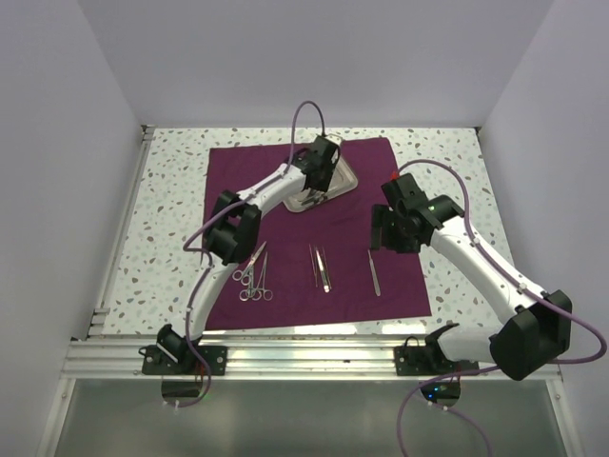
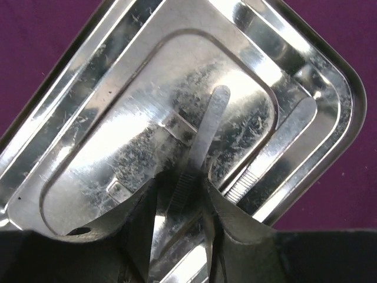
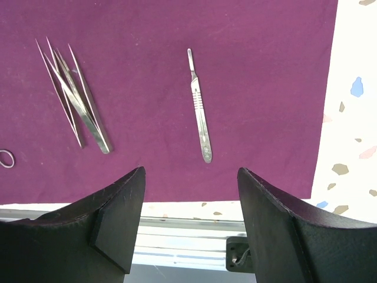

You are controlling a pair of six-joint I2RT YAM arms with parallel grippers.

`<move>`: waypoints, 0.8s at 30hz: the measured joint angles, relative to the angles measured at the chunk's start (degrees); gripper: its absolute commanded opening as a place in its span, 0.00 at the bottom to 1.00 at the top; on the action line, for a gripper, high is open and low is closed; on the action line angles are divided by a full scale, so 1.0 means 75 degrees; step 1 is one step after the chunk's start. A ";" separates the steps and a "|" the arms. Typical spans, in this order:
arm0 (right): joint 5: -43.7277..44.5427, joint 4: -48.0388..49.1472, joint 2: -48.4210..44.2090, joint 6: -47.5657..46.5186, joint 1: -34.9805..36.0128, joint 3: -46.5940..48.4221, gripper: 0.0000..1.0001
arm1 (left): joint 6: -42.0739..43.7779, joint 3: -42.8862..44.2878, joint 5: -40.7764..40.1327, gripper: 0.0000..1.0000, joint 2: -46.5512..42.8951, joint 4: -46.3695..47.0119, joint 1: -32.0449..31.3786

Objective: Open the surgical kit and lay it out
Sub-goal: Pick up the medical item from the container.

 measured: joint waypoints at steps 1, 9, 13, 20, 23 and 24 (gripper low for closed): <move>0.0000 0.0006 0.0000 0.0000 0.0000 0.0003 0.68 | 0.0003 -0.0082 -0.0052 0.38 -0.0052 -0.0020 -0.0041; 0.0000 0.0058 0.0026 -0.0017 -0.0023 0.0085 0.68 | 0.0122 -0.0714 -0.0452 0.29 -0.0428 -0.0254 -0.0510; 0.0000 0.0067 0.0093 -0.0064 -0.0044 0.0085 0.68 | 0.0017 -0.0921 -0.0452 0.25 -0.0545 -0.0230 -0.0525; 0.0000 0.0067 0.0128 -0.0152 -0.0055 0.0117 0.68 | -0.0140 -0.0670 -0.0449 0.14 -0.0393 -0.0428 -0.0513; 0.0000 0.0070 0.0175 -0.0210 -0.0058 0.0172 0.68 | -0.0230 -0.0533 -0.0431 0.11 -0.0306 -0.0533 -0.0513; 0.0000 0.0070 0.0198 -0.0230 -0.0067 0.0195 0.68 | -0.0254 -0.0507 -0.0425 0.09 -0.0294 -0.0554 -0.0513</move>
